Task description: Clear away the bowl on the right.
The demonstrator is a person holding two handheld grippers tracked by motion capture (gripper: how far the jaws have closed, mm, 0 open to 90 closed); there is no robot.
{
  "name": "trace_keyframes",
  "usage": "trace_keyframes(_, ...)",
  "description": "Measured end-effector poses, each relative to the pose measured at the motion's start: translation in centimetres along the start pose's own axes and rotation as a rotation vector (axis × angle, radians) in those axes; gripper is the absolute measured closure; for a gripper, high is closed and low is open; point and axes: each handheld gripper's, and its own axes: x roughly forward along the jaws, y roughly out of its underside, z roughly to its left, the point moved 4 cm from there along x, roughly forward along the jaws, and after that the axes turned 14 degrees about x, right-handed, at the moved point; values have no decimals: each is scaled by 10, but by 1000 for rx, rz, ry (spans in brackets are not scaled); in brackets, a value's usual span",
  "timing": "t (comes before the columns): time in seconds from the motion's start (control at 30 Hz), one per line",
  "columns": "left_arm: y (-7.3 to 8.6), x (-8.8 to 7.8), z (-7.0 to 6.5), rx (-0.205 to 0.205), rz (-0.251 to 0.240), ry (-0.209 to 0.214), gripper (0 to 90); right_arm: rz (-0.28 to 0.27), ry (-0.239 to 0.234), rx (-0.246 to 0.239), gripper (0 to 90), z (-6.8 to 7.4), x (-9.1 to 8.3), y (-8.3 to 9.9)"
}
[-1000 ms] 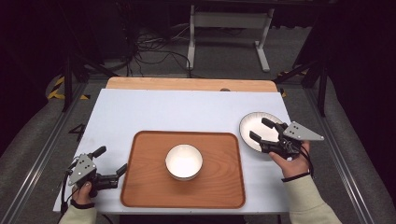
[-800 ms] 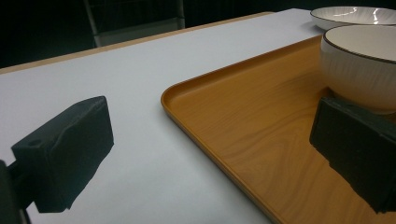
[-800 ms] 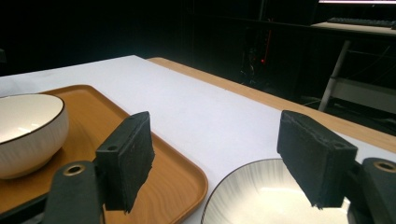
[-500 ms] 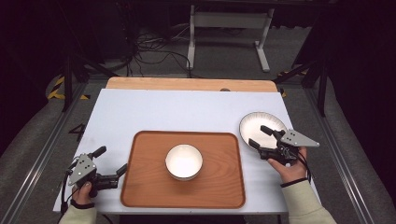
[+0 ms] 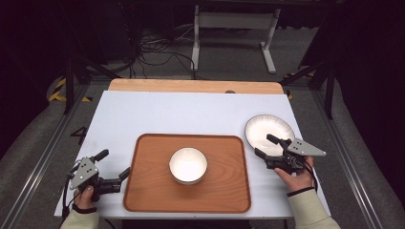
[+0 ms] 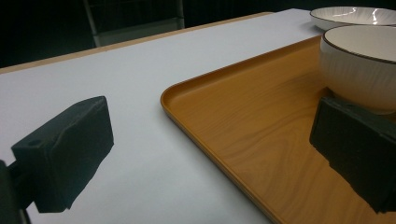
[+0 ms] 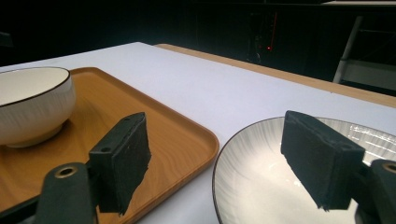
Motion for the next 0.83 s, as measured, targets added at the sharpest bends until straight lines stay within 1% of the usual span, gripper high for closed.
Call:
trace_keyframes(0.1,0,0,0,0,1,0,3,9,-4,4,238,0,0,5)
trace_keyframes(0.2,0,0,0,0,1,0,3,35,-8,8,225,0,1,11)
trace_keyframes(0.33,0,0,0,1,1,0,3,31,-5,6,188,0,0,13)
trace_keyframes(0.4,0,0,0,0,1,2,3,29,-12,3,161,0,-1,13)
trace_keyframes(0.43,0,0,0,0,1,2,3,29,-12,3,161,0,-1,13)
trace_keyframes(0.53,0,0,0,0,1,2,3,34,-25,-2,84,0,0,13)
trace_keyframes(0.57,0,0,-1,-3,0,2,3,35,-35,-6,60,1,0,14)
trace_keyframes(0.6,0,0,-1,-3,-1,2,3,33,-58,-9,48,1,-1,14)
trace_keyframes(0.63,0,0,-1,-2,-2,3,3,30,-73,-8,48,0,-2,14)
trace_keyframes(0.67,0,0,-1,-2,-2,3,3,24,-86,3,48,-1,-3,13)
trace_keyframes(0.73,0,0,-1,0,-2,4,3,14,-83,14,48,-2,-3,13)
trace_keyframes(0.83,0,0,-1,-2,-2,3,3,14,-85,16,48,-2,-4,13)
